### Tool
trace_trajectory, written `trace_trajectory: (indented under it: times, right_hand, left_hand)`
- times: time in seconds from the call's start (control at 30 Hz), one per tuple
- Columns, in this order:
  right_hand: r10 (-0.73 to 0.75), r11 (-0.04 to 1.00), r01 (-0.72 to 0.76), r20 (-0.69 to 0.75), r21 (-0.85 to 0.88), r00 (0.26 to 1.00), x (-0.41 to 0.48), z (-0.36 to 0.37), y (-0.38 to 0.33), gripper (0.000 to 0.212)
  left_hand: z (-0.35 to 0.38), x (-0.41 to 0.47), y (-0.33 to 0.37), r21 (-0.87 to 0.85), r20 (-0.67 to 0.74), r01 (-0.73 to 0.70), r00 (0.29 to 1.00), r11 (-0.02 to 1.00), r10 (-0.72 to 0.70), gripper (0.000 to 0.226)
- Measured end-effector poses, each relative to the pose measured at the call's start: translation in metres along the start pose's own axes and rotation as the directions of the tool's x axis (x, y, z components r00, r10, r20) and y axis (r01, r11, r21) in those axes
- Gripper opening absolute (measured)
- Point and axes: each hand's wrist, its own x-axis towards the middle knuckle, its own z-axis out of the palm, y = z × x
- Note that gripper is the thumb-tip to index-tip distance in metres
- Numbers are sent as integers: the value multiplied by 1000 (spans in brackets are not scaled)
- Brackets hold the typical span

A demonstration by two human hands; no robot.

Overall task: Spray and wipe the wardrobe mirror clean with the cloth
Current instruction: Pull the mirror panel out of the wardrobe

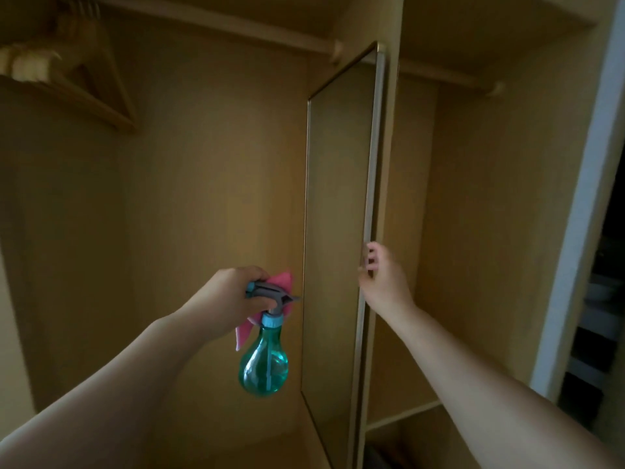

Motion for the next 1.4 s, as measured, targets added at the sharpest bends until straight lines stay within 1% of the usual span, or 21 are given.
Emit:
trace_trajectory:
  times: [0.07,0.17,0.3,0.4,0.67,0.93,1.03,1.13,1.23,1.33,1.4]
  right_hand:
    - [52,998,-53,-40,-22,998,12,0,4,57]
    - [108,994,-108,-1,2,994,28,6,5,61]
    - [112,993,-113,28,20,993,43,14,6,51]
    - [124,992,-123,31,-4,992,46,12,8,50]
    - [72,996,-67,86,-53,994,40,-2,11,52]
    - [2,999,4,155,-40,988,21,-34,17,57]
    - [-20,999,27,167,-37,986,12,-43,17,55]
    - [-31,999,36,165,-30,986,1,-53,13,54]
    - [-67,996,73,143,-42,988,-11,-63,9,50]
    - [-86,994,95,125,-62,988,-24,-72,5,46]
    - [-80,993,90,116,-76,990,-33,-78,1,47]
  left_hand:
    - [1,5,1,18,-3,15,1000,1000,-15,16]
    - [1,11,2,28,0,16,1000,999,-16,18]
    - [4,14,2,52,-12,29,1000,998,-28,20]
    - [8,13,3,33,-24,57,998,998,-56,20]
    - [23,-2,30,31,-69,117,991,993,-114,18]
    - [45,-23,65,43,-142,152,979,988,-144,27]
    - [49,-33,77,55,-150,159,977,986,-150,28]
    - [47,-42,87,71,-153,163,977,984,-151,30]
    - [41,-52,95,76,-153,160,977,984,-148,26]
    - [35,-63,101,79,-150,131,982,988,-118,27]
    - [30,-70,104,75,-149,118,983,990,-105,30]
